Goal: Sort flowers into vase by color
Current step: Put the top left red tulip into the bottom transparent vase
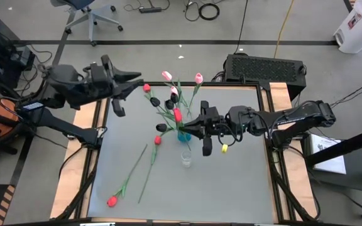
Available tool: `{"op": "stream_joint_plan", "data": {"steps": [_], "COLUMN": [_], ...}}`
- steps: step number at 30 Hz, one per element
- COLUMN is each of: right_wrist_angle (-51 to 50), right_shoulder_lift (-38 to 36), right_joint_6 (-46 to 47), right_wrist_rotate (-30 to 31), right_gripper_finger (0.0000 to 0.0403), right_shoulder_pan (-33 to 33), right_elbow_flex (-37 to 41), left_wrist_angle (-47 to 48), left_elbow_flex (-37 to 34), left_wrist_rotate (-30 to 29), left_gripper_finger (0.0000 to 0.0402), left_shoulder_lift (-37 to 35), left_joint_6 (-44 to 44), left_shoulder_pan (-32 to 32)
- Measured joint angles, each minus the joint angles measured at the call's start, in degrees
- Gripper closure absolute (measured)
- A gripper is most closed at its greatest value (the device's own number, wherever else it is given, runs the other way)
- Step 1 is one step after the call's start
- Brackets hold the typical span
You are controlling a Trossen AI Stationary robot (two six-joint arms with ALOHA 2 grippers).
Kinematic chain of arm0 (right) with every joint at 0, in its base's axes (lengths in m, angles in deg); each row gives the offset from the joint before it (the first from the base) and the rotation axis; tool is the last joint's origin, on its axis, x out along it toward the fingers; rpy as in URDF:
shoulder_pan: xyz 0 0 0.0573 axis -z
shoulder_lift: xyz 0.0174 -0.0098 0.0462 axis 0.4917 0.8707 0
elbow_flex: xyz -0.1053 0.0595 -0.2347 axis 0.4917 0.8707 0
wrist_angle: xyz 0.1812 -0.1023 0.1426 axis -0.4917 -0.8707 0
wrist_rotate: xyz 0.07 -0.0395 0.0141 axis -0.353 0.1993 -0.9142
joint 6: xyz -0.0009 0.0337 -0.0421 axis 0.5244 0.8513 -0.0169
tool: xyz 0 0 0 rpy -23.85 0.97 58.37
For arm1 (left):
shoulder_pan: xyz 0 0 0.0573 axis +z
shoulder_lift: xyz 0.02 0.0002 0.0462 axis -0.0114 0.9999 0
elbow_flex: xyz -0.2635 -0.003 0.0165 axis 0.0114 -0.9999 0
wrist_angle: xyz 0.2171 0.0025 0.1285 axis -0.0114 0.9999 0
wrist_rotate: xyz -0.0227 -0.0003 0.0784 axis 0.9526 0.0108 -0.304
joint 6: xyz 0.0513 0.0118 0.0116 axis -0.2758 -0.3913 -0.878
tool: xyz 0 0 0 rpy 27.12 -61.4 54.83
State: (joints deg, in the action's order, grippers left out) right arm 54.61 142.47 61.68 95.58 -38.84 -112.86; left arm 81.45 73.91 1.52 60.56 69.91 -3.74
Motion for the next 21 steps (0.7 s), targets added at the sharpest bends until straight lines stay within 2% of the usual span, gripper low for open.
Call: {"op": "stream_joint_plan", "data": {"steps": [7,21], "right_wrist_angle": [-3.9,-6.0], "right_shoulder_lift": [0.0,0.0], "right_joint_6": [0.1,-1.8], "right_wrist_rotate": [0.0,-0.2], "right_gripper_finger": [0.0402,0.0402], "right_shoulder_pan": [0.3,1.6], "right_elbow_flex": [0.0,0.0], "left_wrist_angle": [-2.9,-3.0], "left_elbow_flex": [0.0,0.0], "left_wrist_rotate": [-0.2,-0.2], "left_gripper_finger": [0.0297,0.0297], "left_shoulder_lift": [0.0,0.0], "left_joint_6": [-3.1,-1.6], "left_shoulder_pan": [0.0,0.0]}}
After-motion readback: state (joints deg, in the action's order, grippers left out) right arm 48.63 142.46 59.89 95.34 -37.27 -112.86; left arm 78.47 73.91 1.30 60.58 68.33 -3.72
